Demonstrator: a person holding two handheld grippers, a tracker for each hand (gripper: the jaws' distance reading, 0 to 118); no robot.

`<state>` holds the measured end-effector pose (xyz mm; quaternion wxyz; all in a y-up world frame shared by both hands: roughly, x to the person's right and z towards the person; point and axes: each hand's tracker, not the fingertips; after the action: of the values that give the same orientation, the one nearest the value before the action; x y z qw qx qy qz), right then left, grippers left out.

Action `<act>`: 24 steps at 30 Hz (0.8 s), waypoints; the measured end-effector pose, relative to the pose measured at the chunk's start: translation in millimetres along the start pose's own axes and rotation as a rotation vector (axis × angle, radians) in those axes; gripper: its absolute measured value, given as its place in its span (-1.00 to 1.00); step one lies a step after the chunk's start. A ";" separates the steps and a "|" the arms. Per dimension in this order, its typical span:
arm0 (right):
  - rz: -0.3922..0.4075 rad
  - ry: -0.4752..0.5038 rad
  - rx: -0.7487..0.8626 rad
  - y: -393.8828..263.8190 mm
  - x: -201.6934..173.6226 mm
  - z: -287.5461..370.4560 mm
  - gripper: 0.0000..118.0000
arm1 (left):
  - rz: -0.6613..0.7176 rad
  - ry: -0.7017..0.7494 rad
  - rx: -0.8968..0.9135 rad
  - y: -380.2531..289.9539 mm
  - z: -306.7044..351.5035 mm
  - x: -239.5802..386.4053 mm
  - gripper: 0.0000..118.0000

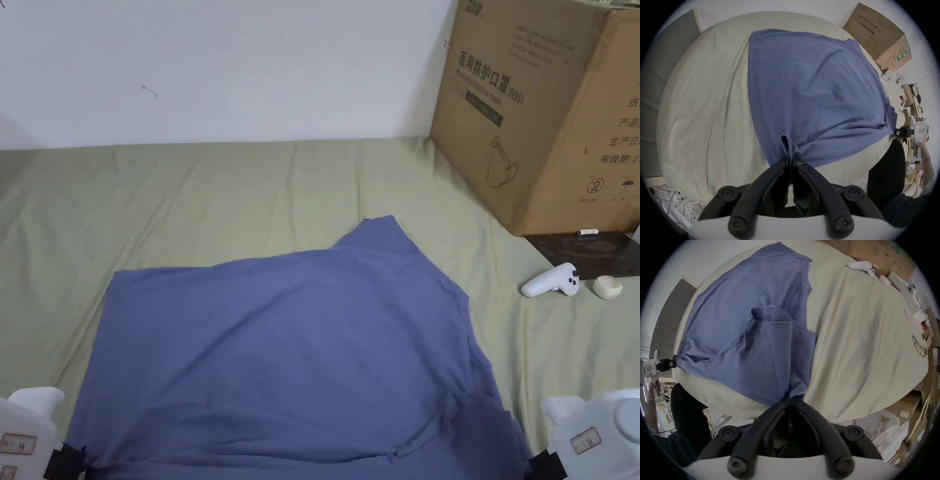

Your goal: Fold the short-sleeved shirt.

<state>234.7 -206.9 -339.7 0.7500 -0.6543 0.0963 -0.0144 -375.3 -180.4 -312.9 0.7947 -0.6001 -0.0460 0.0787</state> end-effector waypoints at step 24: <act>-0.174 0.226 0.662 -11.1 -38.6 94.9 -1.00 | 0.086 -0.006 0.431 -54.3 106.2 32.3 -0.99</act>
<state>213.6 -110.0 -312.0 0.9019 -0.3757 0.1128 -0.1809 -357.5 -88.5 -232.1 0.9005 -0.4173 -0.0049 0.1225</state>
